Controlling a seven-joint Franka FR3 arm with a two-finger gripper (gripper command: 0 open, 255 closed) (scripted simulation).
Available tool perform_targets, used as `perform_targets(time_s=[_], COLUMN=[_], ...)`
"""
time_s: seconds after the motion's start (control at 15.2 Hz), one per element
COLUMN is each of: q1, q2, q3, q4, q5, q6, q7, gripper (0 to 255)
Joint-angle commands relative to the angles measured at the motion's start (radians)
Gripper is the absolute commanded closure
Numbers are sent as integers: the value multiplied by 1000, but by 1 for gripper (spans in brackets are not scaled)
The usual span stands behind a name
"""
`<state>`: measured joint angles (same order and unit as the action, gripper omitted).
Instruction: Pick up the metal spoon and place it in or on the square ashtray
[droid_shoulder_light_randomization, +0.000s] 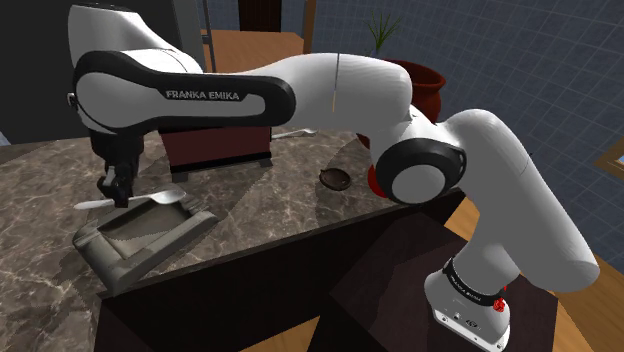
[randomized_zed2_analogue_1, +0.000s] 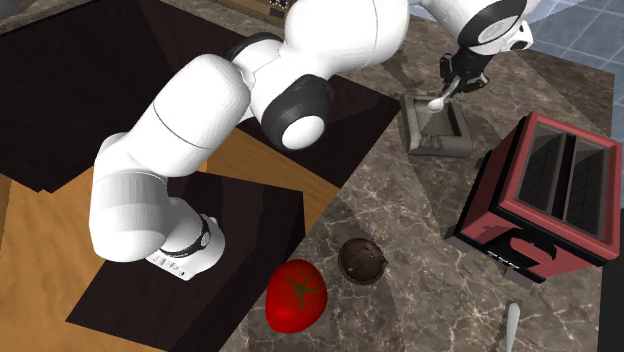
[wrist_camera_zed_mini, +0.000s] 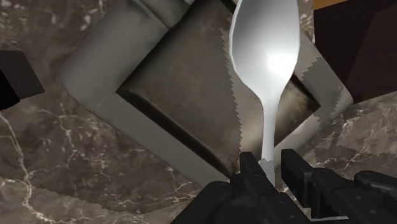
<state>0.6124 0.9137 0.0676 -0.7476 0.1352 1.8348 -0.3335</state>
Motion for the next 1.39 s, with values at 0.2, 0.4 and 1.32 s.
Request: perform_targets(time_s=[0.2,0.4,1.32], q1=[-2,-3,-3], q2=[-17,-20,-15], q3=[0,1,1], q4=[-97,-142,-196], q5=[4,6,9], q6=[80,122,180], q7=[-12,-19,-28], gripper=[255,255,0])
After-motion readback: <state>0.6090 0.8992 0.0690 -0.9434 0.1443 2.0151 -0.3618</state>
